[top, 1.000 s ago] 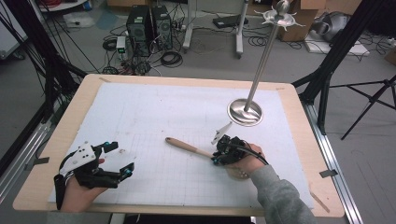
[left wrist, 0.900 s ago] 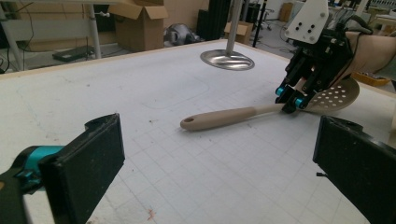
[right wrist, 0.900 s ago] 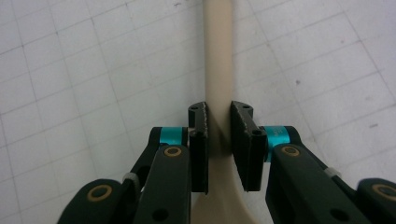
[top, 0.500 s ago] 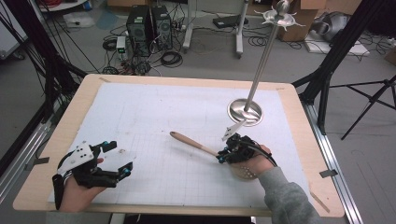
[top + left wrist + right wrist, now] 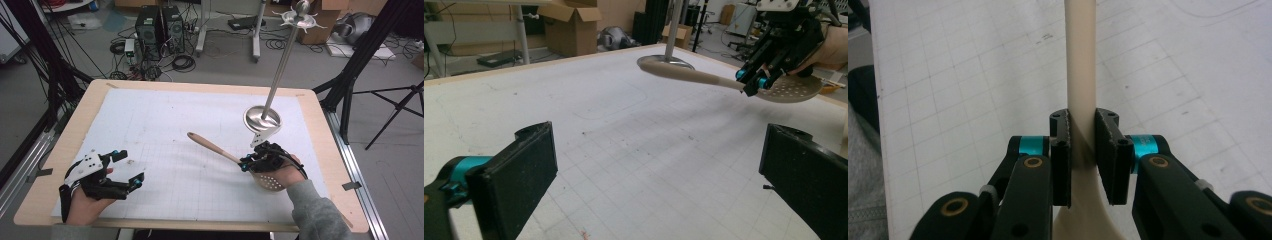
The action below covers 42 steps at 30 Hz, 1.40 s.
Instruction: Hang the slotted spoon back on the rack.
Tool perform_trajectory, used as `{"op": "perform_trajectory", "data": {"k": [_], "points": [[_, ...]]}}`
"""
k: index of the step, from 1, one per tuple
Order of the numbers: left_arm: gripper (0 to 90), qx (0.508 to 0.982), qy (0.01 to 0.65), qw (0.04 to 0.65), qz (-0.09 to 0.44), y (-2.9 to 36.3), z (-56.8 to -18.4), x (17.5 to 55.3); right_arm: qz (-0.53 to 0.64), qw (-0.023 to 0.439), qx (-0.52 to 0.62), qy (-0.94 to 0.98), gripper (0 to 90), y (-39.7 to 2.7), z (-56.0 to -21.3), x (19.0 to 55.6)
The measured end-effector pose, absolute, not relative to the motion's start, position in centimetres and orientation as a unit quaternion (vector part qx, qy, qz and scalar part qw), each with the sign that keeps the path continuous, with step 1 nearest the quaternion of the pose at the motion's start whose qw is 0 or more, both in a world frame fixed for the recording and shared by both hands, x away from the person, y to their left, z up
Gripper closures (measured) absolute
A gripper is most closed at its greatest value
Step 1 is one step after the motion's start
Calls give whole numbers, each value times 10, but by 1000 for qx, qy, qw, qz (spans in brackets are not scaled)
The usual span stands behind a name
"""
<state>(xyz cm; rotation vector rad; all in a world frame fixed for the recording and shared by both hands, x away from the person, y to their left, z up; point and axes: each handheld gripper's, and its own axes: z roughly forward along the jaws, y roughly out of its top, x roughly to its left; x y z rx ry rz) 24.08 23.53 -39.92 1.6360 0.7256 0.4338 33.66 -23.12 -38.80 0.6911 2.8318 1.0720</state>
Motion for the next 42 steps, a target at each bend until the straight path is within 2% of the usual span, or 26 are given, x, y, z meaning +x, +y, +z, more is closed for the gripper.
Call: {"op": "perform_trajectory", "data": {"k": [26,42], "points": [[24,714,305,605,178,226,-401,248,430,61,246,866,781,-293,-359,328],[24,712,309,604,181,228,-401,248,473,104,272,832,781,-327,-348,324]]}}
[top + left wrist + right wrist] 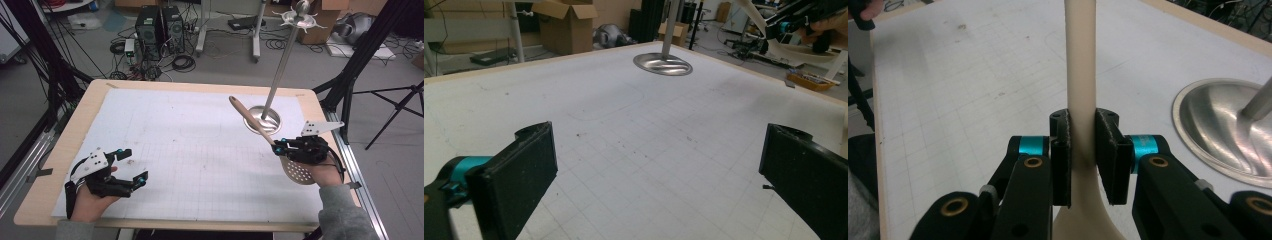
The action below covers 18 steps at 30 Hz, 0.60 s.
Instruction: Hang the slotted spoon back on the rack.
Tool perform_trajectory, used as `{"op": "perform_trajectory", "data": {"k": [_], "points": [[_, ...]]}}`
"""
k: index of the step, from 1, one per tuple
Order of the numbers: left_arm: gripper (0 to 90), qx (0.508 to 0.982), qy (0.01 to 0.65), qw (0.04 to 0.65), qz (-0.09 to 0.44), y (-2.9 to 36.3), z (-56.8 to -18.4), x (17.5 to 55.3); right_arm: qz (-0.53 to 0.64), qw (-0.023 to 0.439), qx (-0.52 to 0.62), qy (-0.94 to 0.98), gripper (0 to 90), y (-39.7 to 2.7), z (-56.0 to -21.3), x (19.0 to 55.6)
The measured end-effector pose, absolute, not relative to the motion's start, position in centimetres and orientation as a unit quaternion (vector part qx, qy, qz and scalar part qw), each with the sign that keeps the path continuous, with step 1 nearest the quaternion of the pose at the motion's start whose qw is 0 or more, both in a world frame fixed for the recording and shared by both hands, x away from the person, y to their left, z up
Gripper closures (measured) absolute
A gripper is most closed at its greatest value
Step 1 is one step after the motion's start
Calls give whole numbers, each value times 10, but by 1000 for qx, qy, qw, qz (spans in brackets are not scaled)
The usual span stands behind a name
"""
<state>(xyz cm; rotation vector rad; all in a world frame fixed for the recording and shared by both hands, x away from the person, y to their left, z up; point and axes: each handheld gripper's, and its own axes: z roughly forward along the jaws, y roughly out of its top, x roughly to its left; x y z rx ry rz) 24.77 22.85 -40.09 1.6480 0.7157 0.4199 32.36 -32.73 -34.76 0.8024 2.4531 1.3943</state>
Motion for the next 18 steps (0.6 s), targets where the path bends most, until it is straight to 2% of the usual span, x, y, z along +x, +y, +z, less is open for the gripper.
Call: {"op": "perform_trajectory", "data": {"k": [18], "points": [[24,711,311,605,180,230,-402,249,491,141,302,805,781,-372,-337,318]]}}
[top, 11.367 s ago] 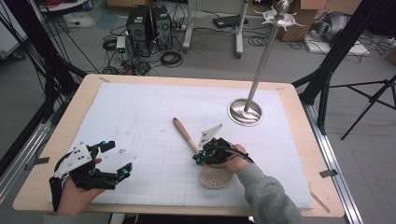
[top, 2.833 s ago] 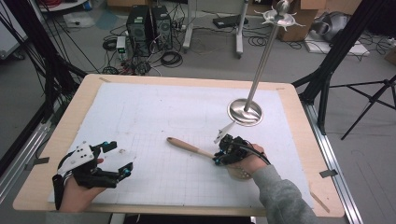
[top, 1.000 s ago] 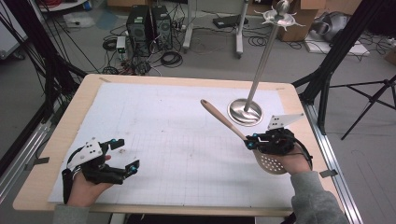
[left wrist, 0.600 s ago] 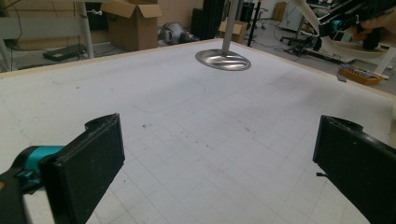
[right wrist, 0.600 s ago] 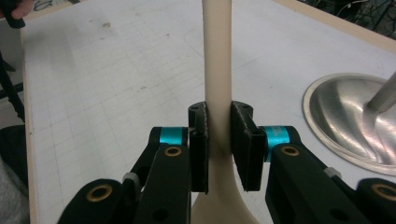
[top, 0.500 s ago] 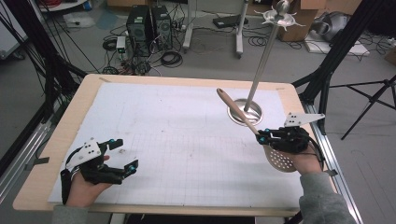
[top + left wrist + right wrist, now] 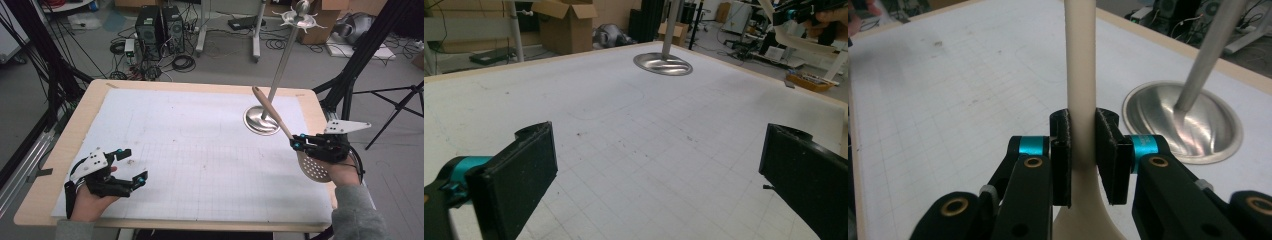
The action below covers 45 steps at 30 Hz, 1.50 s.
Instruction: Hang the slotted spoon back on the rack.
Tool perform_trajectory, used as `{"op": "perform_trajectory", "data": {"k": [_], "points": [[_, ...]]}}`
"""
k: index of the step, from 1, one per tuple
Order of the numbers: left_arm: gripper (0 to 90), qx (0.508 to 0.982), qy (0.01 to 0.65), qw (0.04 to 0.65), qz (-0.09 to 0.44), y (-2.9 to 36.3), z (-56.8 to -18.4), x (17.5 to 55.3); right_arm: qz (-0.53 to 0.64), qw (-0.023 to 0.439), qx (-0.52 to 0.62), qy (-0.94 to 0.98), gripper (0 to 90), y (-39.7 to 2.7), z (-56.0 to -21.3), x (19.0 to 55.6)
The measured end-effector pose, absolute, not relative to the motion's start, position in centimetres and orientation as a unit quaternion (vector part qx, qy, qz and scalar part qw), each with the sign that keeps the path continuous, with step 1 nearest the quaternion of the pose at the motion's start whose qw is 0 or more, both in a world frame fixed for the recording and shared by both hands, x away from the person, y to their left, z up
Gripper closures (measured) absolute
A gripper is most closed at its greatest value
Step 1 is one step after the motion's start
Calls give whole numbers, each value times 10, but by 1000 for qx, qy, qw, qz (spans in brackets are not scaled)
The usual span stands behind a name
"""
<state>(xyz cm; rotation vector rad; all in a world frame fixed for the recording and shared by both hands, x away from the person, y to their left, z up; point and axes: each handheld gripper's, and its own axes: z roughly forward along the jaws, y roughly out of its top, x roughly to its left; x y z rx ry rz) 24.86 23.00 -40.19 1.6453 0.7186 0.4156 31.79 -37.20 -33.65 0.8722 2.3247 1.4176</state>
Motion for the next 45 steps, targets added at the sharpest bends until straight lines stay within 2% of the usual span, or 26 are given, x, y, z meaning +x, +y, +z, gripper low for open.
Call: {"op": "perform_trajectory", "data": {"k": [21,45], "points": [[24,711,311,606,174,229,-404,250,538,178,325,757,781,-405,-318,315],[24,712,313,603,174,229,-405,250,581,189,351,710,781,-422,-311,317]]}}
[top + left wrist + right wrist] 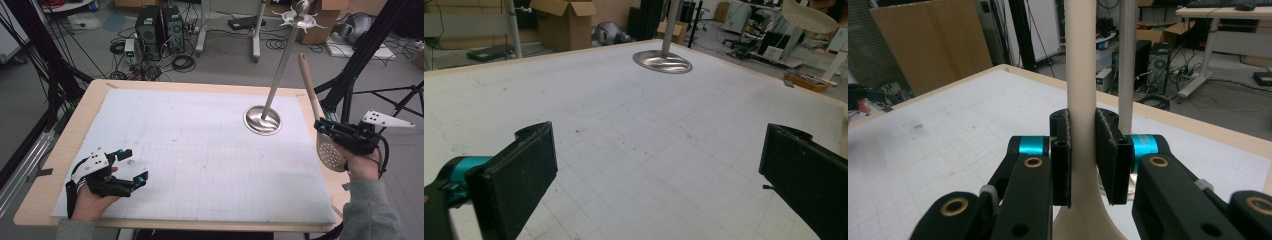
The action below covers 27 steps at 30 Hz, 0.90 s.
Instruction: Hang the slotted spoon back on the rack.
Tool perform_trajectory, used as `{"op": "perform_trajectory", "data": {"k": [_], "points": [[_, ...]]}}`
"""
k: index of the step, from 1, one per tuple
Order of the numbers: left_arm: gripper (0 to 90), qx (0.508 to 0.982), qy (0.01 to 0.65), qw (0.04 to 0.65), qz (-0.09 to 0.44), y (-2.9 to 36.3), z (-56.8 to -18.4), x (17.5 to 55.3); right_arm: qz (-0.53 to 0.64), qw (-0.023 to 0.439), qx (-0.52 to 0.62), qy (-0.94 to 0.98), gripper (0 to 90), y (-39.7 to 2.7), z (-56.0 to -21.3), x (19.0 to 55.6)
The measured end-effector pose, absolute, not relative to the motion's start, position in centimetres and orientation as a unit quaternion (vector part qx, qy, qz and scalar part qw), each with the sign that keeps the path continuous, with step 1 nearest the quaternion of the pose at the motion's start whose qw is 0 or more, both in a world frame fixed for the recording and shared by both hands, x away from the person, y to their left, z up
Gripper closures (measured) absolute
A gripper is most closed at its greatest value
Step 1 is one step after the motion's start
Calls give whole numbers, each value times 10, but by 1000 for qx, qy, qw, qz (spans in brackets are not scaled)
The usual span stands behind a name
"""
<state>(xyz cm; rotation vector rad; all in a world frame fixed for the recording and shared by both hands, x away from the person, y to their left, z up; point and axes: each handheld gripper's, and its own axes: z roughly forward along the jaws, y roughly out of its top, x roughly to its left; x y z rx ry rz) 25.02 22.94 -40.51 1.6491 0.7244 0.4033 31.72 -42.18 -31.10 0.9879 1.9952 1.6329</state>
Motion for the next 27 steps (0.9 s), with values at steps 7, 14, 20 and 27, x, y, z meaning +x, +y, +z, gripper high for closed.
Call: {"op": "perform_trajectory", "data": {"k": [7,14,20,27], "points": [[24,713,312,603,175,230,-405,250,582,195,347,709,781,-429,-307,319],[24,713,313,603,173,230,-406,250,579,197,353,708,781,-434,-303,321],[24,713,310,605,172,228,-404,250,583,207,355,701,781,-436,-298,325],[24,714,315,601,172,230,-407,252,581,208,362,699,781,-441,-297,333]]}}
